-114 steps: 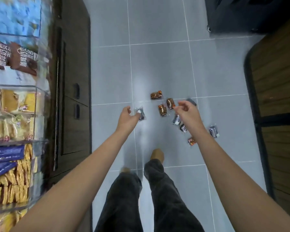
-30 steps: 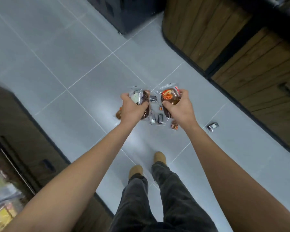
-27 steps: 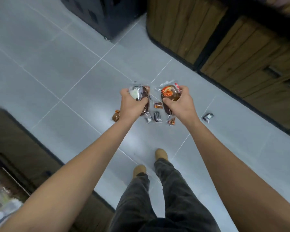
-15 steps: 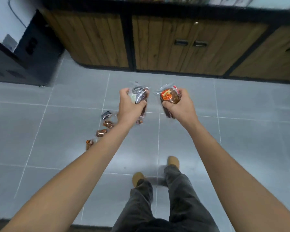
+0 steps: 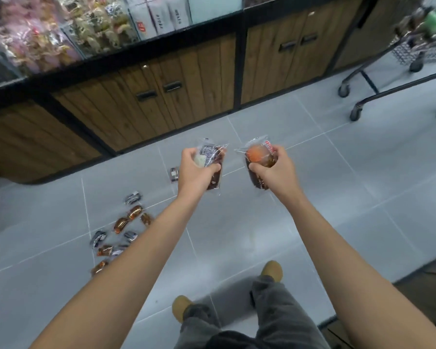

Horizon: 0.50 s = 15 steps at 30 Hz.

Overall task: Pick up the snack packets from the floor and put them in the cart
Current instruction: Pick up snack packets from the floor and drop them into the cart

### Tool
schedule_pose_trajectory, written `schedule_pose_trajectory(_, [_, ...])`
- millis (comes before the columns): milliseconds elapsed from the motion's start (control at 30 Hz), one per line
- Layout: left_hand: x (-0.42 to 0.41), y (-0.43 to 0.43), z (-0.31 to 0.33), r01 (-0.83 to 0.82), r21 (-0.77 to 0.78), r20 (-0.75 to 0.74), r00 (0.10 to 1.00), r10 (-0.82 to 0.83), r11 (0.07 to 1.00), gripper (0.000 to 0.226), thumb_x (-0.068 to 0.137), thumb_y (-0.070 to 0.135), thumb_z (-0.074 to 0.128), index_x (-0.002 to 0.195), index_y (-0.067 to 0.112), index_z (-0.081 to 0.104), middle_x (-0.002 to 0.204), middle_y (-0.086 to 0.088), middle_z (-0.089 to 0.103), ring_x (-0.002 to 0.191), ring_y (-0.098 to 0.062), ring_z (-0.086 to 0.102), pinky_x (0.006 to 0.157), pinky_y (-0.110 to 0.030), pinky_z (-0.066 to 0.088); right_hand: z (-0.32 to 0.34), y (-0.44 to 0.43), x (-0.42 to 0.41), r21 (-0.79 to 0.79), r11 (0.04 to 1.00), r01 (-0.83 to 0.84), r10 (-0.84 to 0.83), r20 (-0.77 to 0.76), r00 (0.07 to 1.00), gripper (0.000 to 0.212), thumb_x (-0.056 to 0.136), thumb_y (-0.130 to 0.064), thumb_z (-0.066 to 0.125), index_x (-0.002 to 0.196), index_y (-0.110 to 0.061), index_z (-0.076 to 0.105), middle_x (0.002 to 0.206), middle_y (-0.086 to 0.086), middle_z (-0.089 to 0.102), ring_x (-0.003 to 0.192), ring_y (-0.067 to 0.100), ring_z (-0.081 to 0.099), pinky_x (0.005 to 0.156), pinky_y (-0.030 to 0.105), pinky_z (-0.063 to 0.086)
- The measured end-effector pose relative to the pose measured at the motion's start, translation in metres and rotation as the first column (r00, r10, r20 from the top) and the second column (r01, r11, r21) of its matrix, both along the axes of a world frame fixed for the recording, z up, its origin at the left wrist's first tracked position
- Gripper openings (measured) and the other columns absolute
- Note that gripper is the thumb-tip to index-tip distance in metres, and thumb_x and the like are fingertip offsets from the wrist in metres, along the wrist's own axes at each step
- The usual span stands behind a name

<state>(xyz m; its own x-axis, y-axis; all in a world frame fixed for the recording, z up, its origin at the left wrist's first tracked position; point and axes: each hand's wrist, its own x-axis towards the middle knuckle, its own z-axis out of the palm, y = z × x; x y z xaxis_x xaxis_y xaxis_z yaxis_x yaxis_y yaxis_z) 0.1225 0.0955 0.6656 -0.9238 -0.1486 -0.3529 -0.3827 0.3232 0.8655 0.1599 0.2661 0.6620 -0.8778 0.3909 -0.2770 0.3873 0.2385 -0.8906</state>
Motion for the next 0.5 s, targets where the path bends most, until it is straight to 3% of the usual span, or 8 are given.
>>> schedule_pose_trajectory(133, [-0.017, 0.097, 0.004, 0.071, -0.012, -0.018, 0.997, -0.072, 0.997, 0.054, 0.074, 0.015, 0.075, 0.118, 0.018, 0.045, 0.111, 0.007, 0.051, 0.100, -0.014, 0.053, 0.063, -0.018, 0.043, -0.004, 0.097, -0.009, -0.018, 0.999, 0.050, -0.050, 0.006, 0.999, 0.050, 0.072, -0.022, 0.076, 0.112, -0.025, 0.047, 0.096, -0.008, 0.059, 0.092, 0.015, 0.062, 0.076, 0.029, 0.053])
schedule_pose_trajectory(233, [-0.028, 0.155, 0.010, 0.105, -0.029, -0.049, 0.993, -0.106, 0.994, 0.056, 0.075, 0.016, 0.075, 0.122, 0.016, 0.045, 0.114, 0.007, 0.050, 0.100, -0.012, 0.051, 0.059, -0.011, 0.038, -0.003, 0.158, -0.013, -0.034, 0.996, 0.079, -0.079, -0.006, 0.997, 0.051, 0.072, -0.022, 0.077, 0.113, -0.024, 0.046, 0.099, -0.006, 0.059, 0.094, 0.016, 0.061, 0.074, 0.025, 0.050])
schedule_pose_trajectory(300, [-0.031, 0.189, 0.015, 0.126, -0.030, -0.049, 0.991, -0.128, 0.992, 0.054, 0.076, 0.013, 0.074, 0.122, 0.015, 0.045, 0.113, 0.004, 0.051, 0.088, -0.009, 0.052, 0.047, -0.004, 0.037, -0.001, 0.192, -0.014, -0.029, 0.994, 0.102, -0.103, -0.006, 0.995, 0.054, 0.072, -0.023, 0.077, 0.117, -0.020, 0.047, 0.104, -0.003, 0.059, 0.094, 0.016, 0.060, 0.072, 0.022, 0.047])
schedule_pose_trajectory(367, [-0.036, 0.219, 0.018, 0.148, -0.019, -0.041, 0.988, -0.149, 0.989, 0.053, 0.077, 0.011, 0.073, 0.121, 0.014, 0.044, 0.113, 0.002, 0.051, 0.081, -0.006, 0.051, 0.042, -0.004, 0.038, 0.001, 0.223, -0.016, -0.032, 0.991, 0.130, -0.130, -0.011, 0.991, 0.057, 0.072, -0.024, 0.077, 0.121, -0.019, 0.048, 0.106, -0.002, 0.060, 0.096, 0.016, 0.060, 0.070, 0.021, 0.046])
schedule_pose_trajectory(500, [-0.051, 0.277, 0.020, 0.210, -0.030, -0.032, 0.977, -0.211, 0.977, 0.051, 0.075, 0.016, 0.074, 0.117, 0.018, 0.045, 0.110, 0.002, 0.056, 0.094, -0.016, 0.056, 0.053, -0.015, 0.042, 0.004, 0.276, -0.025, -0.018, 0.984, 0.179, -0.179, -0.005, 0.984, 0.059, 0.073, -0.026, 0.077, 0.122, -0.020, 0.046, 0.107, -0.003, 0.058, 0.097, 0.016, 0.059, 0.073, 0.022, 0.047])
